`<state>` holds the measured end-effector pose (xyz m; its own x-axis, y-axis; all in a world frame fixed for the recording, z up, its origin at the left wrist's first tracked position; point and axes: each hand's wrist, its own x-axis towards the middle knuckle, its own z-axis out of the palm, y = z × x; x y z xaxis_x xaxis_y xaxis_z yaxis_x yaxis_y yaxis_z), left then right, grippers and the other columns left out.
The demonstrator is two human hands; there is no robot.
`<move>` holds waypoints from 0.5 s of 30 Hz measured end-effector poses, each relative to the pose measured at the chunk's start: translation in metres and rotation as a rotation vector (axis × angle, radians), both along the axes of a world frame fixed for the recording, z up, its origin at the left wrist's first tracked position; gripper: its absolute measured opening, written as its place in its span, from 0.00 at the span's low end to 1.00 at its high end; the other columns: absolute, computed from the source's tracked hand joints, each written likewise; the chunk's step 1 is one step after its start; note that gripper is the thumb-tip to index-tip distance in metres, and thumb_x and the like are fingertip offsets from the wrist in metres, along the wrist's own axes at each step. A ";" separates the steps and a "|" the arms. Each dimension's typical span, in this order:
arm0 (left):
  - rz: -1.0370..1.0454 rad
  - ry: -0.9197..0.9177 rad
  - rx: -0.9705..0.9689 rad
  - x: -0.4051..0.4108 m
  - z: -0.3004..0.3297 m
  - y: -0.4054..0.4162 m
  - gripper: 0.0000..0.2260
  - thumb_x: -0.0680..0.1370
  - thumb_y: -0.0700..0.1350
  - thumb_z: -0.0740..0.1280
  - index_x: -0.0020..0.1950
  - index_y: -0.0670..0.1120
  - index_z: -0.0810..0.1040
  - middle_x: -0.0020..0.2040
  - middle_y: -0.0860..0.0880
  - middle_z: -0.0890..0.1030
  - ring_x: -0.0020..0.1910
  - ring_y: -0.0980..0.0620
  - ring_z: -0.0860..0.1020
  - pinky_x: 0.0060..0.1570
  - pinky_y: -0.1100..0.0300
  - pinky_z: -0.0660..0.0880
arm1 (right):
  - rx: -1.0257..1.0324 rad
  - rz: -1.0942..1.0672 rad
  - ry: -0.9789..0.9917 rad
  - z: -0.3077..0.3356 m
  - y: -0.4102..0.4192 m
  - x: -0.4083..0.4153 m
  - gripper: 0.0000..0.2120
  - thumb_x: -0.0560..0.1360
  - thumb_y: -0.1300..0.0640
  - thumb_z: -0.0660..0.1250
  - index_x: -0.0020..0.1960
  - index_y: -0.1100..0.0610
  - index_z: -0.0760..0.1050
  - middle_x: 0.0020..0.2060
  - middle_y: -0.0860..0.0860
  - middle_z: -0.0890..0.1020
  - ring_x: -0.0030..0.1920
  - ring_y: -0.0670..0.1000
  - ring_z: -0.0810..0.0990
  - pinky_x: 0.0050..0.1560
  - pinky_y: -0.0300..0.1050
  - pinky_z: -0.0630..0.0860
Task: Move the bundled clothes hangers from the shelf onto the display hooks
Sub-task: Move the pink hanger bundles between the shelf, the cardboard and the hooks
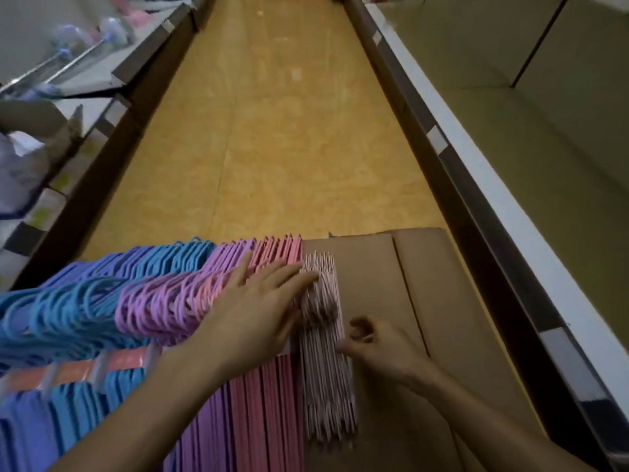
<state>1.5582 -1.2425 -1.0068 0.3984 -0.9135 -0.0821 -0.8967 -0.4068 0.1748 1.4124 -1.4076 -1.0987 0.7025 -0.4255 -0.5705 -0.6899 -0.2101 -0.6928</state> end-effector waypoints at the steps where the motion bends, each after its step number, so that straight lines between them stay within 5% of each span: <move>1: -0.007 -0.036 -0.013 0.001 0.000 -0.002 0.23 0.78 0.55 0.57 0.72 0.54 0.72 0.69 0.52 0.76 0.70 0.49 0.73 0.74 0.39 0.54 | 0.018 -0.009 -0.014 -0.008 0.006 0.001 0.30 0.74 0.48 0.74 0.72 0.55 0.68 0.56 0.47 0.77 0.55 0.45 0.77 0.45 0.30 0.73; 7: 0.000 -0.037 -0.048 0.009 0.004 -0.005 0.20 0.81 0.52 0.55 0.72 0.53 0.72 0.66 0.54 0.77 0.70 0.55 0.71 0.75 0.47 0.44 | 0.261 -0.175 -0.095 -0.029 0.026 0.005 0.24 0.76 0.53 0.73 0.68 0.54 0.69 0.57 0.51 0.80 0.55 0.48 0.82 0.60 0.45 0.79; 12: -0.009 -0.020 -0.039 0.006 0.004 -0.010 0.20 0.82 0.51 0.57 0.75 0.54 0.67 0.70 0.56 0.73 0.71 0.57 0.68 0.77 0.50 0.43 | 0.399 -0.234 -0.116 -0.032 0.035 0.009 0.09 0.79 0.61 0.67 0.58 0.56 0.78 0.47 0.52 0.87 0.46 0.51 0.86 0.50 0.49 0.82; 15: -0.012 0.036 -0.125 0.003 -0.001 -0.014 0.20 0.82 0.50 0.60 0.74 0.53 0.69 0.69 0.54 0.74 0.71 0.56 0.68 0.77 0.50 0.48 | 0.362 -0.264 -0.139 -0.031 0.038 0.011 0.17 0.75 0.57 0.71 0.63 0.55 0.76 0.51 0.51 0.85 0.49 0.50 0.85 0.54 0.49 0.82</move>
<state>1.5617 -1.2565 -1.0080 0.3866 -0.9221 0.0188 -0.8934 -0.3694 0.2558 1.4233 -1.3695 -1.1296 0.6771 -0.3906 -0.6236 -0.5829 0.2326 -0.7786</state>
